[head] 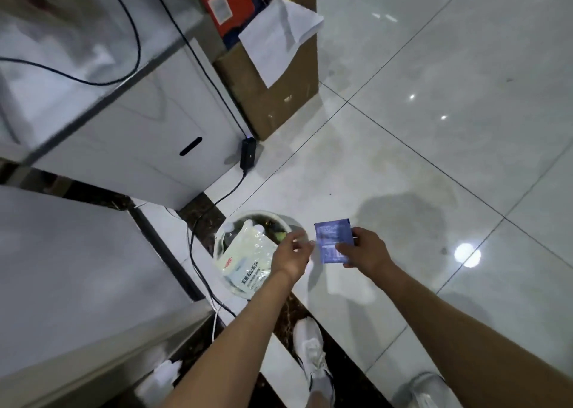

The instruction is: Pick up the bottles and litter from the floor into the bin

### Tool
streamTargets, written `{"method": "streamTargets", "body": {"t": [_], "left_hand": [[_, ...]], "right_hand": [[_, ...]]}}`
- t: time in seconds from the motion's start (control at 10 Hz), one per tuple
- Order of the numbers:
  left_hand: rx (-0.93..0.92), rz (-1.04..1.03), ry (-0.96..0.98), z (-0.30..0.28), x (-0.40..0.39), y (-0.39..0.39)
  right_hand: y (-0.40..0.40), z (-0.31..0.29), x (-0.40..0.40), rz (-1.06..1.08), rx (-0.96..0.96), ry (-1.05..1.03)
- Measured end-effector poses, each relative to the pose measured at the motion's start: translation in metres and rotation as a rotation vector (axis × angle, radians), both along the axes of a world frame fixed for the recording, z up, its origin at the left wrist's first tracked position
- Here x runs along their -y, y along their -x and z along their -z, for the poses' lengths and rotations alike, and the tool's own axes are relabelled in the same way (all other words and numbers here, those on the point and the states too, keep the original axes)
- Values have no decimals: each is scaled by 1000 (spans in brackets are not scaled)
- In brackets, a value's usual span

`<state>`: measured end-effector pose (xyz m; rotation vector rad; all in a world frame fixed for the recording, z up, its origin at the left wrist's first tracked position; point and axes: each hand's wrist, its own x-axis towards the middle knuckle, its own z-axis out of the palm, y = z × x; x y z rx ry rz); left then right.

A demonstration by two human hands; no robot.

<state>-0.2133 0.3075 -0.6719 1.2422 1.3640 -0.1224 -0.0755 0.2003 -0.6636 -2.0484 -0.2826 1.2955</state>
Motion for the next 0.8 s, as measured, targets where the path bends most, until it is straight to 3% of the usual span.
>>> {"method": "streamTargets", "body": {"t": [0.2,0.4,0.7,0.8], "left_hand": [[-33,22,-49,26,-82,89],[-54,-85,-115,71,-146,126],[21,-115,-150,86,-153,160],[7,-172,-138,77,-149,167]], "right_hand": [[49,38,-110,-326,183,84],[94,88,-174,-391,309,153],[125,129,-179,-326,343,292],[113,119,-175,-74,244,297]]}}
